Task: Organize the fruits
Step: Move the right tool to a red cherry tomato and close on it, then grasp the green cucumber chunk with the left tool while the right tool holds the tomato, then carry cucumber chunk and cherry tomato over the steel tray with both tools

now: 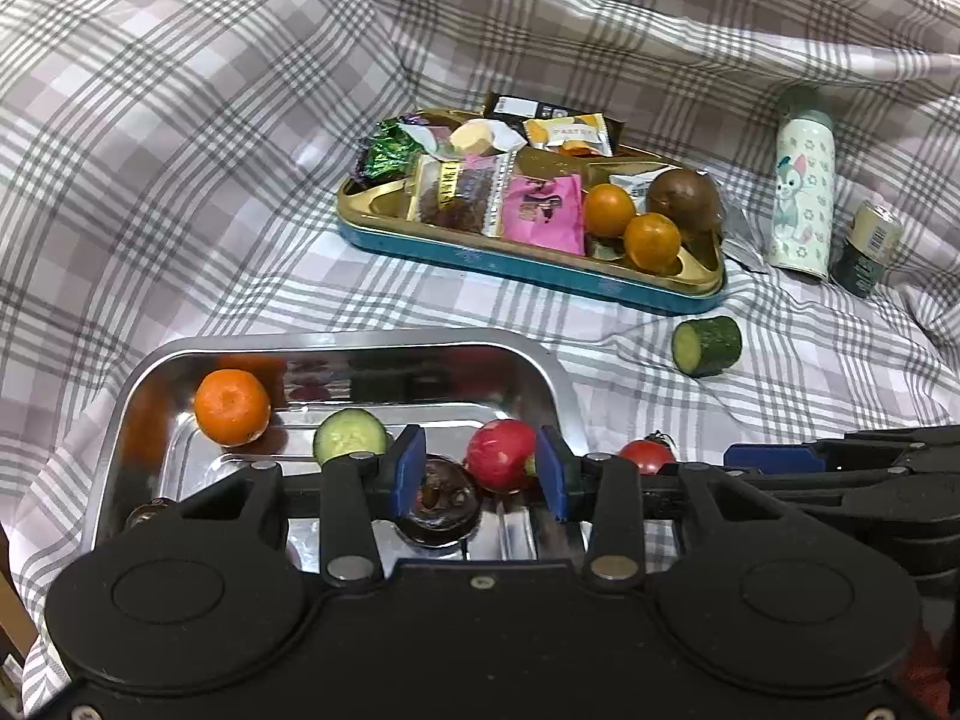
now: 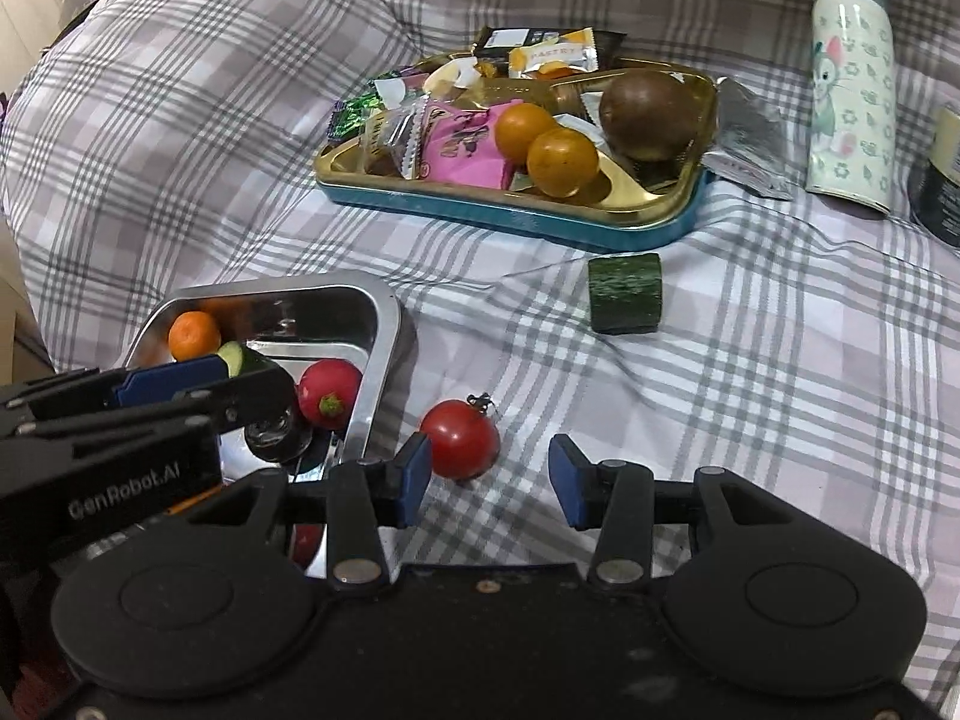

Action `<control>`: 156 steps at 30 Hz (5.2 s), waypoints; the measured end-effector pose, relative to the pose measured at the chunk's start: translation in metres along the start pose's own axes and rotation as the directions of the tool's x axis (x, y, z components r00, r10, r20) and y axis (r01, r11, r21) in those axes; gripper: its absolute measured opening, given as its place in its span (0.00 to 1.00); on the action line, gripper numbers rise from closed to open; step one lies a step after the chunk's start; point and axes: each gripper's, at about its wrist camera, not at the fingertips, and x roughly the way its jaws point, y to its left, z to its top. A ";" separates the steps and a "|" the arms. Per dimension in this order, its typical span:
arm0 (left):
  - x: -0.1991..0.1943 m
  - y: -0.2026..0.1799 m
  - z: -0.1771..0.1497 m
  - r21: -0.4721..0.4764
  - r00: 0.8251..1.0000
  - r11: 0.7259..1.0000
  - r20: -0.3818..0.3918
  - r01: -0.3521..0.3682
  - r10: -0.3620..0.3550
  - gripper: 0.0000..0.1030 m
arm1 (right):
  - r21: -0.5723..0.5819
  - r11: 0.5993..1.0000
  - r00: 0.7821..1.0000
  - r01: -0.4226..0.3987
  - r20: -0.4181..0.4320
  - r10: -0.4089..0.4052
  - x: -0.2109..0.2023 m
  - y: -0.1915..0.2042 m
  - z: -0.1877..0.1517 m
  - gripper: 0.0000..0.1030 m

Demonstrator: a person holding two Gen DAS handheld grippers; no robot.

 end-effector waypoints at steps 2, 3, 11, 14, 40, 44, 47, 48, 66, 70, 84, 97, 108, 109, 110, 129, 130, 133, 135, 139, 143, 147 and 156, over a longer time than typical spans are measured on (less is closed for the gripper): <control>0.001 0.002 0.000 -0.002 1.000 1.000 -0.001 0.001 -0.001 0.47 | -0.001 1.000 1.000 -0.004 0.002 0.004 0.002 0.000 0.001 0.46; 0.001 0.003 0.000 -0.003 1.000 1.000 -0.001 0.001 -0.001 0.47 | 0.001 1.000 1.000 -0.009 0.001 0.009 0.003 0.000 0.001 0.46; 0.003 0.005 0.000 -0.007 1.000 1.000 -0.003 0.007 -0.007 0.47 | 0.006 1.000 1.000 -0.017 -0.014 0.017 0.014 0.003 0.003 0.46; 0.003 0.006 0.000 -0.009 1.000 1.000 -0.005 0.007 -0.007 0.47 | 0.005 1.000 1.000 -0.009 -0.023 0.009 0.020 0.005 0.002 0.46; 0.010 -0.049 0.023 0.070 0.994 0.991 -0.023 0.110 -0.109 0.47 | 0.220 0.945 0.970 0.243 -0.030 -0.242 0.001 -0.067 0.013 0.34; 0.015 -0.068 0.030 0.084 0.990 0.987 -0.026 0.138 -0.136 0.47 | 0.296 0.911 0.956 0.286 -0.020 -0.294 -0.008 -0.089 0.015 0.34; 0.023 -0.080 0.034 0.092 0.989 0.984 -0.030 0.149 -0.147 0.47 | 0.361 0.882 0.948 0.304 -0.021 -0.318 -0.010 -0.104 0.014 0.34; 0.026 -0.083 0.035 0.092 0.988 0.984 -0.034 0.154 -0.152 0.47 | 0.370 0.876 0.946 0.310 -0.027 -0.324 -0.009 -0.108 0.015 0.33; 0.067 -0.127 0.051 0.059 0.989 0.987 -0.018 0.148 -0.147 0.47 | 0.410 0.847 0.937 0.337 -0.063 -0.343 -0.007 -0.125 0.015 0.34; 0.075 -0.134 0.048 0.075 0.993 0.991 -0.021 0.114 -0.112 0.47 | 0.419 0.842 0.935 0.341 -0.059 -0.349 -0.010 -0.126 0.015 0.34; 0.100 -0.137 0.045 0.046 0.996 0.996 -0.059 0.071 -0.068 0.47 | 0.414 0.846 0.936 0.336 -0.048 -0.348 -0.012 -0.124 0.015 0.34; 0.093 -0.124 0.048 -0.001 0.990 0.992 -0.064 0.126 -0.126 0.41 | 0.402 0.853 0.937 0.332 -0.039 -0.346 -0.014 -0.121 0.016 0.34; 0.050 -0.099 0.046 0.027 0.988 0.988 -0.028 0.153 -0.152 0.41 | 0.395 0.867 0.942 0.303 0.013 -0.335 -0.023 -0.116 0.017 0.33; 0.045 -0.096 0.046 0.032 0.988 0.988 -0.019 0.151 -0.150 0.41 | 0.396 0.868 0.942 0.301 0.018 -0.335 -0.024 -0.115 0.017 0.33; 0.040 -0.092 0.046 0.035 0.988 0.988 -0.012 0.151 -0.151 0.41 | 0.396 0.869 0.942 0.297 0.024 -0.333 -0.025 -0.115 0.018 0.33; -0.024 -0.008 0.033 0.047 0.997 0.998 0.069 0.043 -0.046 0.41 | 0.305 0.935 0.957 0.179 0.168 -0.238 -0.036 -0.078 0.021 0.33; -0.024 -0.003 0.032 0.043 0.997 0.999 0.064 0.033 -0.036 0.41 | 0.294 0.940 0.957 0.172 0.175 -0.230 -0.036 -0.074 0.021 0.33; -0.026 0.014 0.027 0.022 0.998 1.000 0.055 0.003 -0.004 0.41 | 0.258 0.955 0.961 0.145 0.195 -0.198 -0.035 -0.059 0.021 0.33; -0.028 0.025 0.024 0.006 0.999 1.000 0.050 -0.016 0.016 0.41 | 0.235 0.964 0.963 0.125 0.207 -0.175 -0.035 -0.049 0.021 0.33; -0.030 0.046 0.019 -0.026 0.998 0.998 0.045 -0.052 0.053 0.41 | 0.169 0.983 0.966 0.071 0.232 -0.110 -0.035 -0.025 0.020 0.33; -0.026 0.062 0.014 -0.048 0.996 0.996 0.027 -0.080 0.081 0.41 | 0.075 0.997 0.961 0.012 0.273 -0.032 -0.039 0.004 0.013 0.33; -0.023 0.072 0.008 -0.062 0.995 0.993 0.011 -0.097 0.098 0.41 | -0.019 0.997 0.956 -0.072 0.284 0.075 -0.041 0.031 0.003 0.33; -0.013 0.088 0.000 -0.060 0.992 0.990 -0.019 -0.129 0.128 0.41 | -0.121 0.980 0.957 -0.155 0.228 0.180 -0.028 0.069 -0.011 0.33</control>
